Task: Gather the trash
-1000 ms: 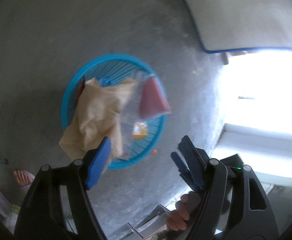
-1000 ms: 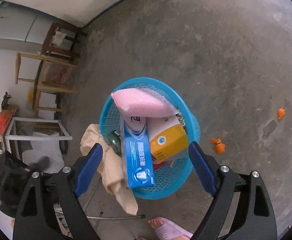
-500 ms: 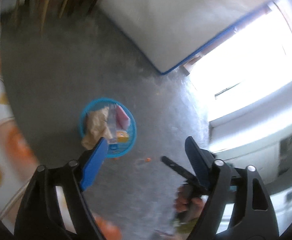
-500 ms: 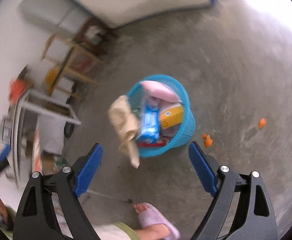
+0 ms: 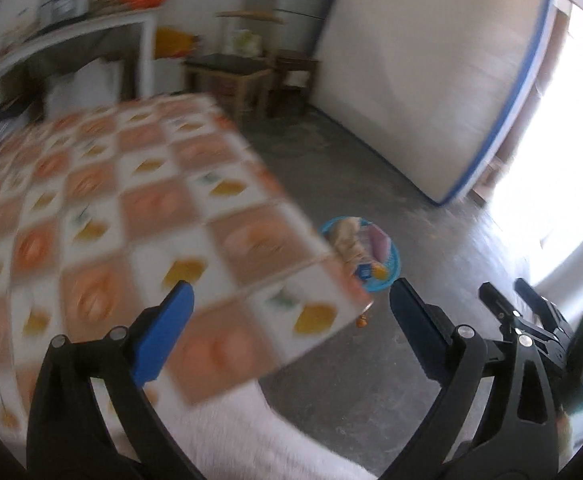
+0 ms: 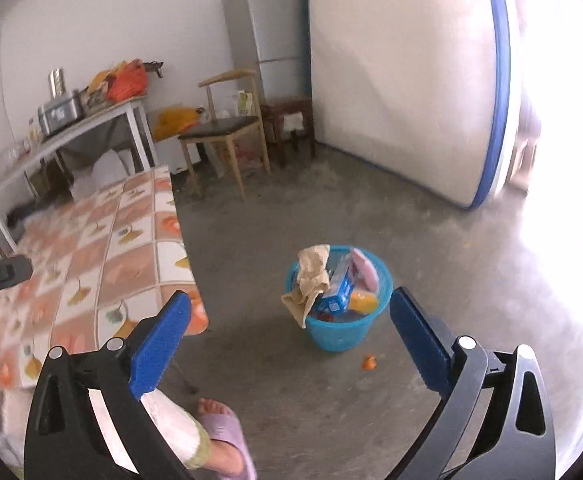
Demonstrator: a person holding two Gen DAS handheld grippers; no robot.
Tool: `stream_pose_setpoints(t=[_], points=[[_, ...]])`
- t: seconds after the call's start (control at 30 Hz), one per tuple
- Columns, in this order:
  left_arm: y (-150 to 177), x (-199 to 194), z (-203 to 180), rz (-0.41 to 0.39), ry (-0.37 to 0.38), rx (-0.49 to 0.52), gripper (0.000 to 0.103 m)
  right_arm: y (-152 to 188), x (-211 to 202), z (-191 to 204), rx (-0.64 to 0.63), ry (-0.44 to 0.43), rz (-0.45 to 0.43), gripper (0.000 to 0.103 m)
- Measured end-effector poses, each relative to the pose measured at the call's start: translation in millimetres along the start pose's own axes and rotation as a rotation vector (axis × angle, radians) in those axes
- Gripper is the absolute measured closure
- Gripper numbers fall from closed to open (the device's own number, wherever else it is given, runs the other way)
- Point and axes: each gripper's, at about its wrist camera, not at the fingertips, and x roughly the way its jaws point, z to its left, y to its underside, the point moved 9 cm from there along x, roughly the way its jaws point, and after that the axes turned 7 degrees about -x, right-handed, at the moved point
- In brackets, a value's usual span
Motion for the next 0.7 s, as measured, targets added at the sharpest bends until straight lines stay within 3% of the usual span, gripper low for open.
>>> stream_pose_setpoints(t=[0.17,0.27,0.47,0.7], points=[[23.5,-28.0,55.3,0.017,-0.225,-0.046,0.008,-2.4,-33.0,33.5,-0.008,0.002,-0.057,0.006],[34.4,-45.7,74.8,-0.02,-0.338,-0.054,0.008,0.8,-39.3,49.4,-0.018,0.004,-0.047,0.006],[19.6,-75.1,84.6,-0.118,-0.43,-0.012,0.008,16.8,-36.4,66.2,-0.036,0.052,0.038,0.006],[26.6,-59.3,73.3,-0.037,-0.429,0.066,0.008,23.8,-32.2,66.9,-0.045,0.089,0.081,0.006]])
